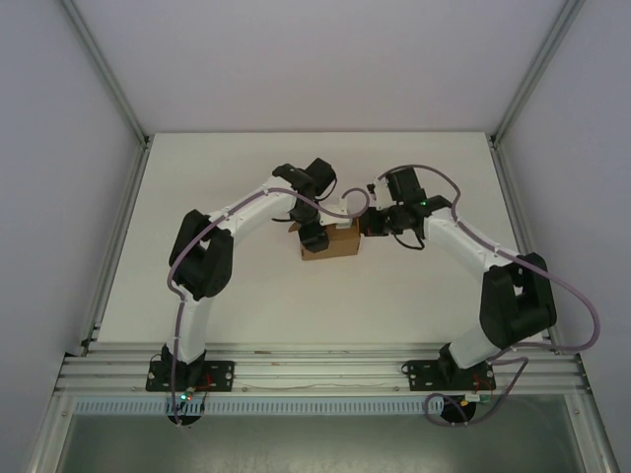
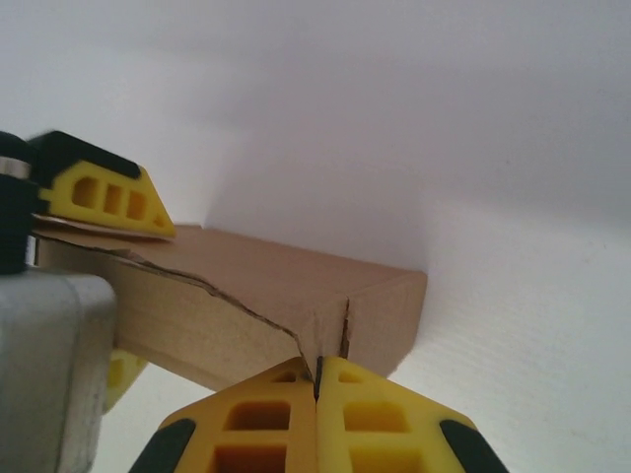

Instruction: Assemble paper box

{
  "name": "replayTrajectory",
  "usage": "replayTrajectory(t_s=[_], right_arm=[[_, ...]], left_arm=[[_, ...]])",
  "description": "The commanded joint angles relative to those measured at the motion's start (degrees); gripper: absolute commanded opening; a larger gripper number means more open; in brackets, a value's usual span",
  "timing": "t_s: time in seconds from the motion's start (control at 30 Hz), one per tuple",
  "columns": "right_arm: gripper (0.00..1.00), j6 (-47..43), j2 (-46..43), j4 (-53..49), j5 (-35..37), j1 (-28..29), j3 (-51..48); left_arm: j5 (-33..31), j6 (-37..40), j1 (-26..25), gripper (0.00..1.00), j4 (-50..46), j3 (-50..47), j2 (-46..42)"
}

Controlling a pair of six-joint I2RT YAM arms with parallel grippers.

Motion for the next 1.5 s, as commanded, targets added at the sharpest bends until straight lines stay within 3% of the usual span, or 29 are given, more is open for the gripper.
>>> replayTrajectory(t_s=[0.0,0.1,0.4,0.6,0.73,0.8,0.83,1.03,1.2,1.3,1.47], right_arm=[[0.00,3.45,-1.73,8.44,2.89,0.80,-5.08],[0.00,6.30,-1.29,9.59,3.19,0.93,-5.94],[0.00,-3.38,-3.59,12.81,8.72,1.84,-13.28],[0.00,-3.27,-2.30,13.79,10.41,2.32,-13.66],[0.00,-2.15,-2.93,12.08,12.53,4.30,-12.22],[0.00,-1.55,-3.63,8.79,14.71,5.76,-10.13],[0.00,-1.47,-4.04,7.55,15.53,6.47,-9.39],[0.00,4.23,-4.48,5.03,19.49,7.66,-9.03],[0.00,7.16,-4.72,5.45,22.99,9.05,-9.83],[0.00,7.52,-6.06,5.48,24.33,10.08,-10.06],[0.00,7.87,-6.41,3.83,23.70,10.64,-9.02]], left_arm=[[1.10,-0.78,0.71,0.53,-0.08,1.06,-0.55],[1.15,-0.98,0.66,0.53,-0.32,1.17,-0.35],[0.05,-1.39,0.71,0.53,-0.08,0.67,-0.52],[0.27,-2.27,0.70,0.54,0.28,0.82,-1.61],[0.14,-3.85,0.71,0.72,0.72,1.41,-2.99],[0.00,-4.40,0.65,0.94,1.06,1.39,-4.13],[-0.22,-4.94,0.70,1.00,1.36,1.27,-4.74],[-6.94,-15.86,0.71,1.00,11.04,-5.42,-14.14],[-15.61,-30.76,0.66,1.00,23.62,-21.72,-27.62],[-17.33,-37.33,0.86,1.00,28.55,-31.62,-34.89],[-13.20,-39.37,1.50,0.81,31.98,-38.09,-38.24]])
